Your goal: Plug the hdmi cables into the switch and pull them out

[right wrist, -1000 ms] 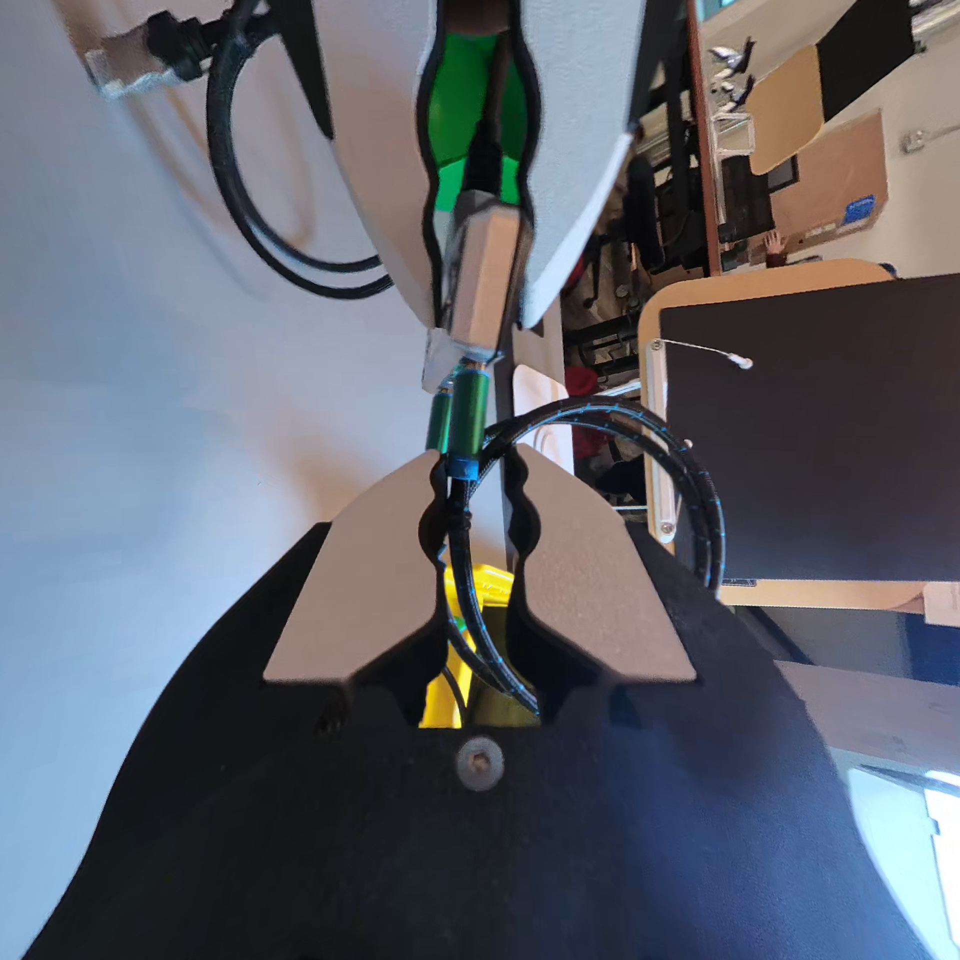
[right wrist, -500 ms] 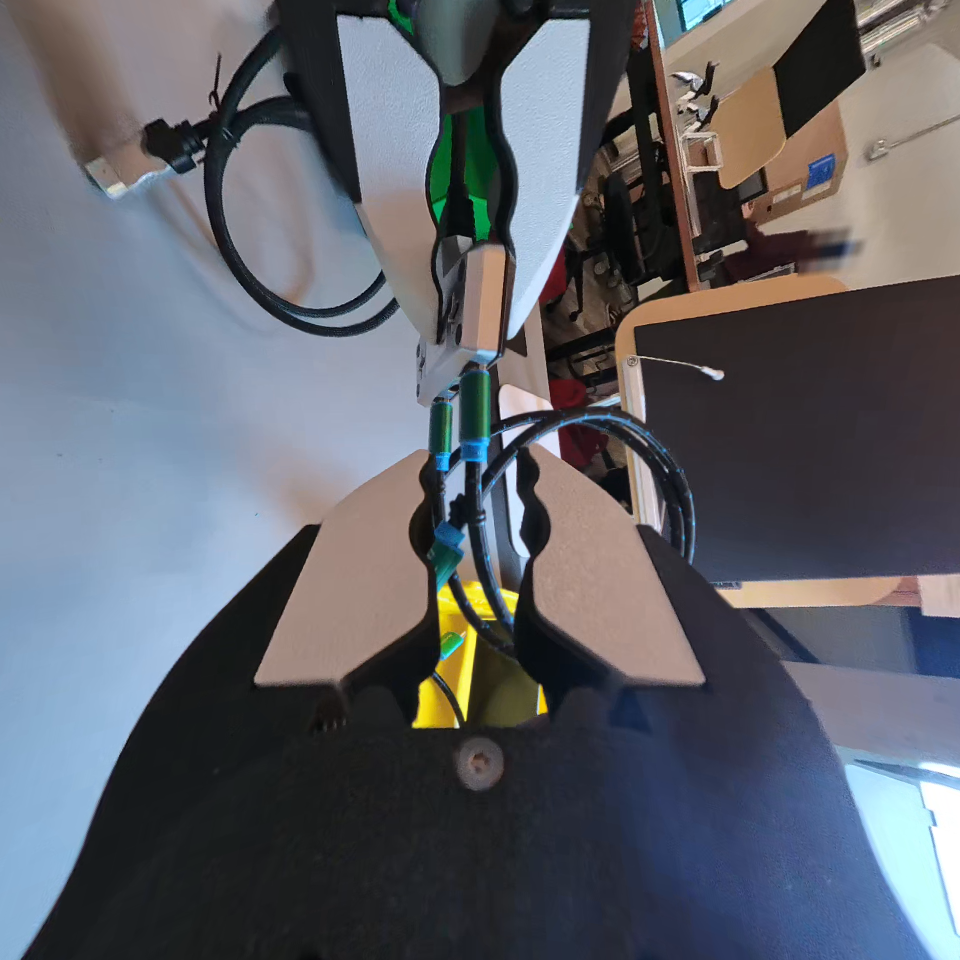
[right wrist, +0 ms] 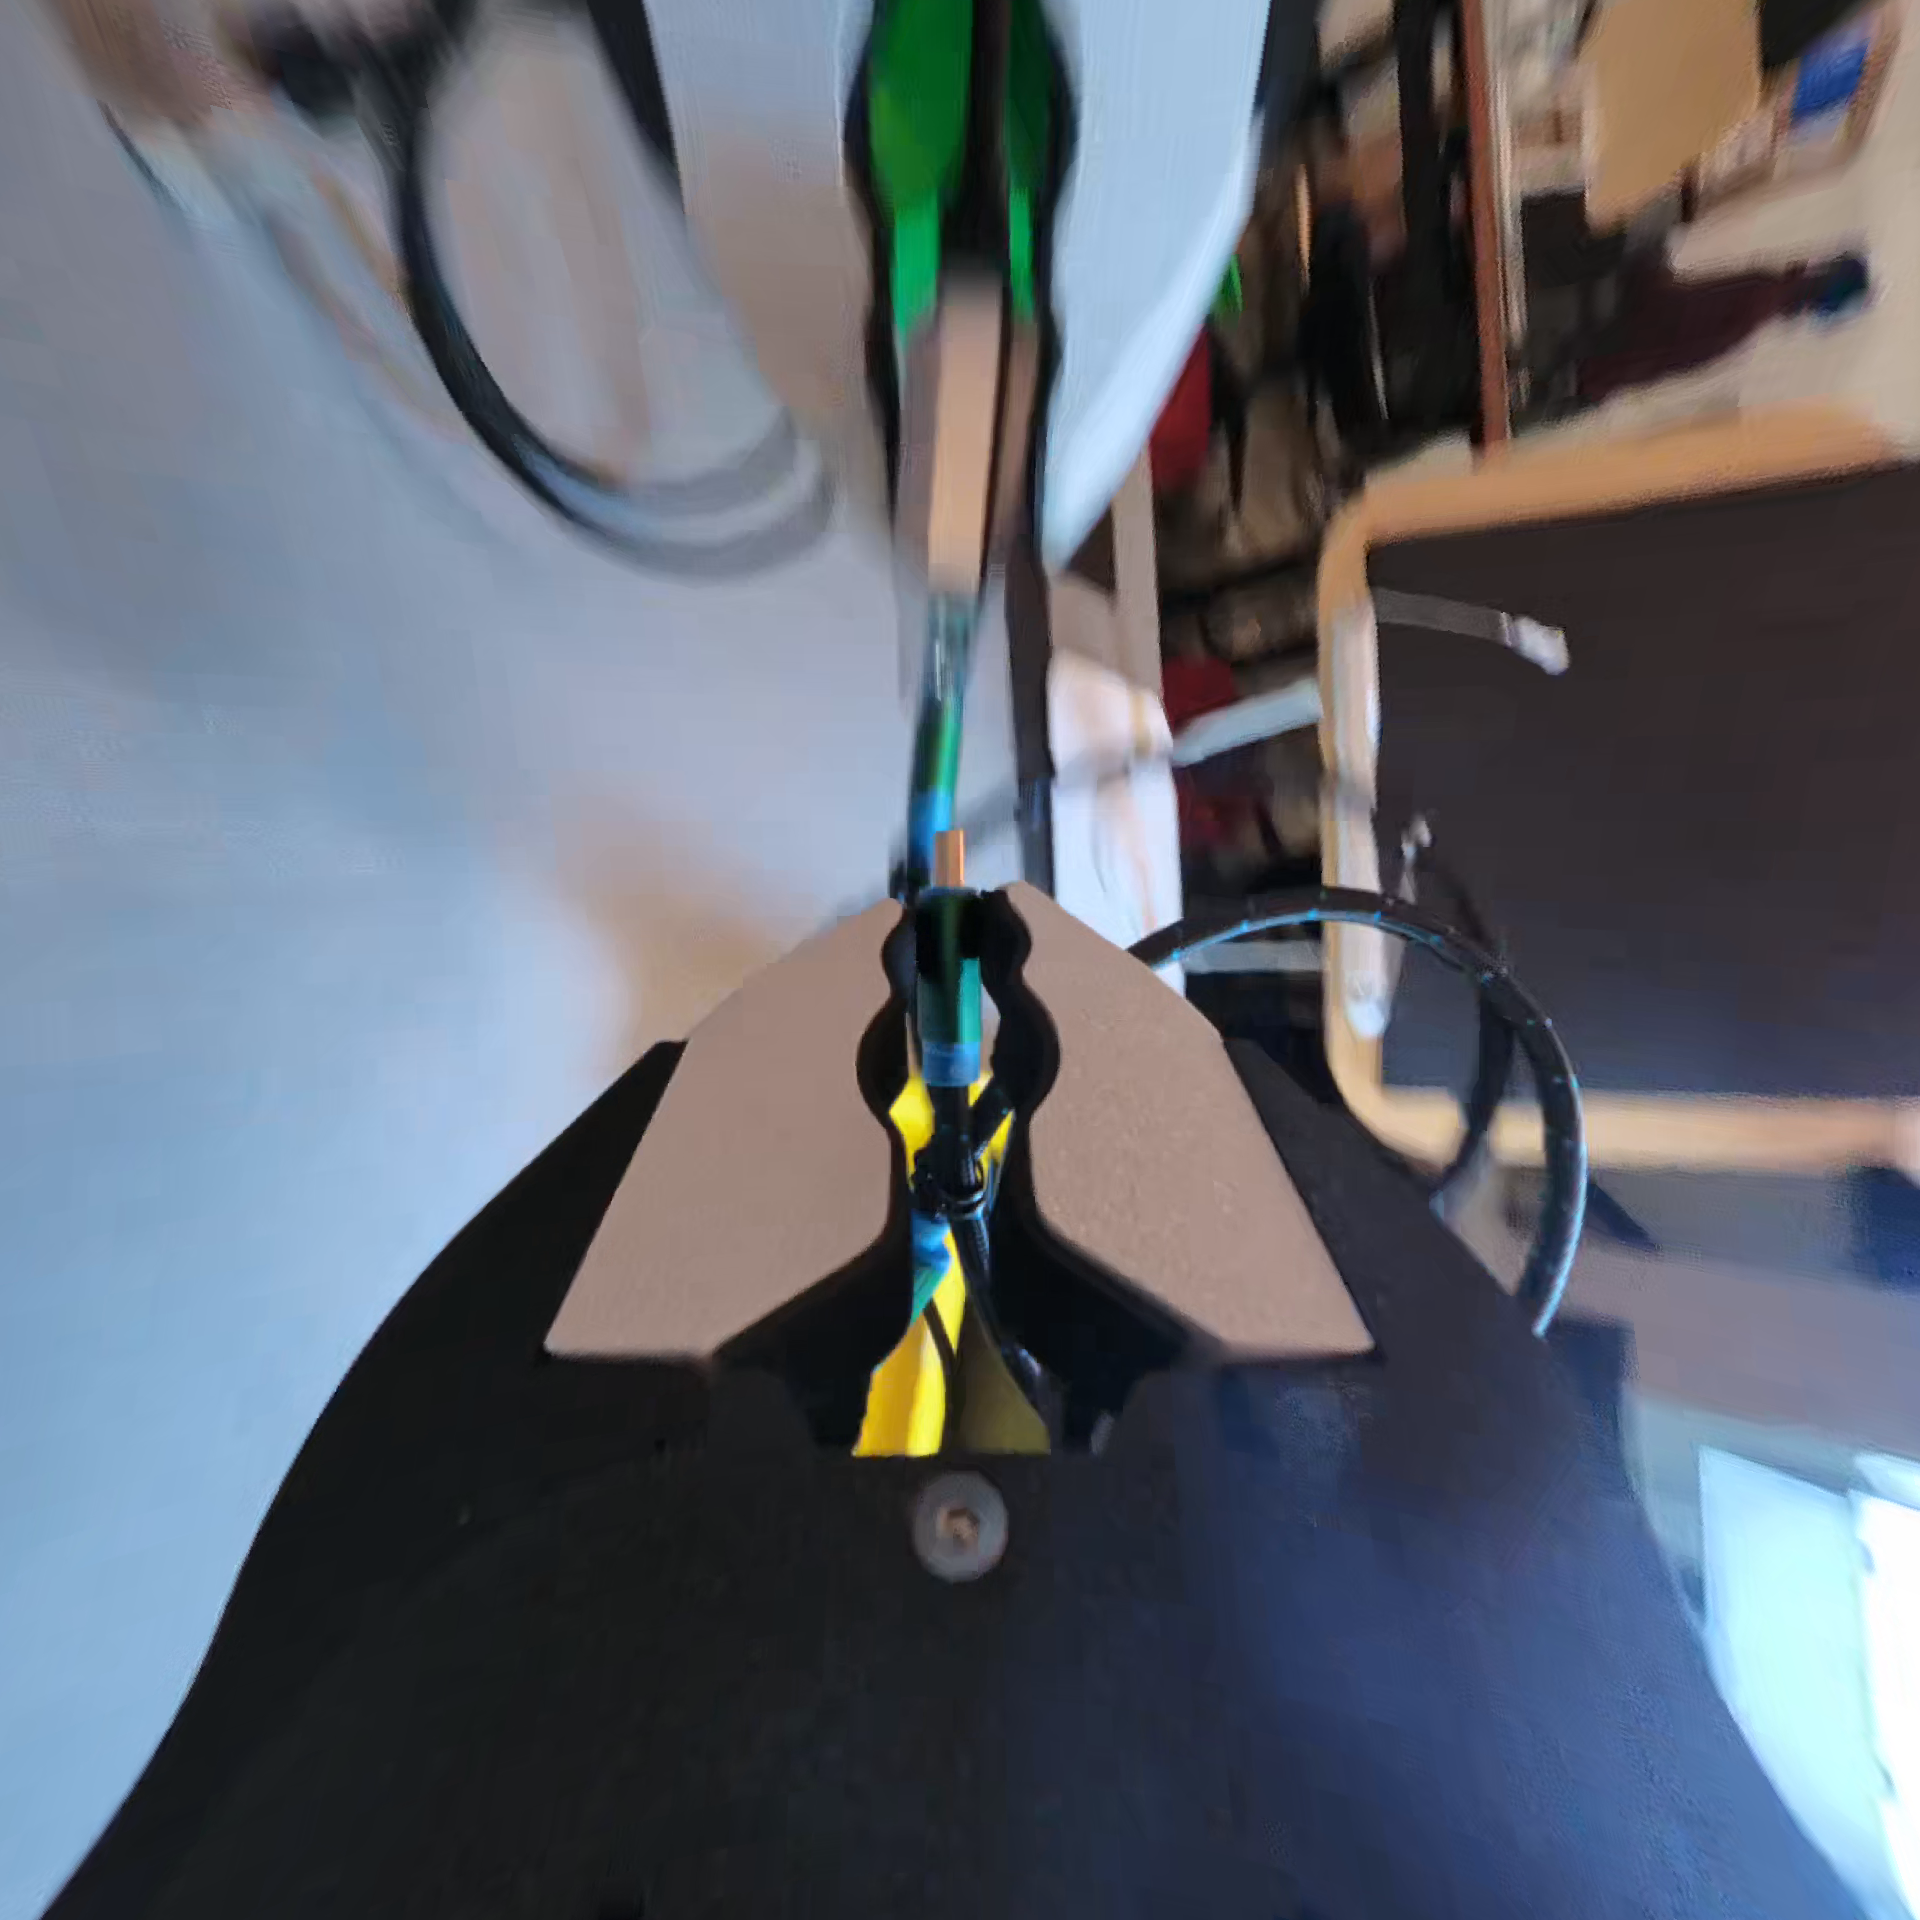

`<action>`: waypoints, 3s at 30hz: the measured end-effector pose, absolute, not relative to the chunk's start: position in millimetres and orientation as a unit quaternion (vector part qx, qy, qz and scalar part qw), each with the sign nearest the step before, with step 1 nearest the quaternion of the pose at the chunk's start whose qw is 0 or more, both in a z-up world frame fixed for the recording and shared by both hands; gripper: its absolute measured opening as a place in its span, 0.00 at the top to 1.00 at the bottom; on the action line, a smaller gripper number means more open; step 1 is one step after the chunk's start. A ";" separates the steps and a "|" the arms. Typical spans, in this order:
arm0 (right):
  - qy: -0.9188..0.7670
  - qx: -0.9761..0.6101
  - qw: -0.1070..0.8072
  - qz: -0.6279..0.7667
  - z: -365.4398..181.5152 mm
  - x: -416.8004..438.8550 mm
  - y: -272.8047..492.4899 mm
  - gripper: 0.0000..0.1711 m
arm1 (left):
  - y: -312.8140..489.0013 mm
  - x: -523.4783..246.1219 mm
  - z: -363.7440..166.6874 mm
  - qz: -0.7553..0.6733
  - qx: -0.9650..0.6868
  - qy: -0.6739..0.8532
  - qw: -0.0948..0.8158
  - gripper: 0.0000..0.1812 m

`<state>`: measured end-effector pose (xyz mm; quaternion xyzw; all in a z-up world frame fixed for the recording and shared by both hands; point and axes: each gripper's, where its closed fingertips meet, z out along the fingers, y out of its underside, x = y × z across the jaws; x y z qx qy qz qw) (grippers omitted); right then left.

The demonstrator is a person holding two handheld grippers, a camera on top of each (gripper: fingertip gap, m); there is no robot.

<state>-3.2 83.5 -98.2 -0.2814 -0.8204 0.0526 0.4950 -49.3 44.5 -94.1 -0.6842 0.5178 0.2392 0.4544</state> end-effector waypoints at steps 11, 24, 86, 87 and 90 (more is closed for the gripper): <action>-0.707 -0.417 0.554 0.139 -40.1 54.5 166.9 0.93 | 20.5 -106.0 -20.4 0.221 -0.673 0.393 0.586 0.88; -0.660 -0.474 0.548 0.201 -56.5 26.0 180.9 0.86 | 29.5 -78.4 -26.3 0.193 -0.659 0.413 0.598 0.88; -0.827 -0.312 0.466 0.038 -128.4 -20.1 95.4 0.92 | 77.1 -39.7 -127.0 0.221 -0.733 0.475 0.433 0.86; -0.828 -0.311 0.465 0.040 -129.7 -20.2 95.1 0.93 | 77.0 -39.2 -128.5 0.221 -0.734 0.476 0.431 0.86; -0.825 -0.316 0.462 0.075 -129.3 -20.2 91.3 0.93 | 75.1 -36.0 -127.8 0.214 -0.730 0.476 0.441 0.87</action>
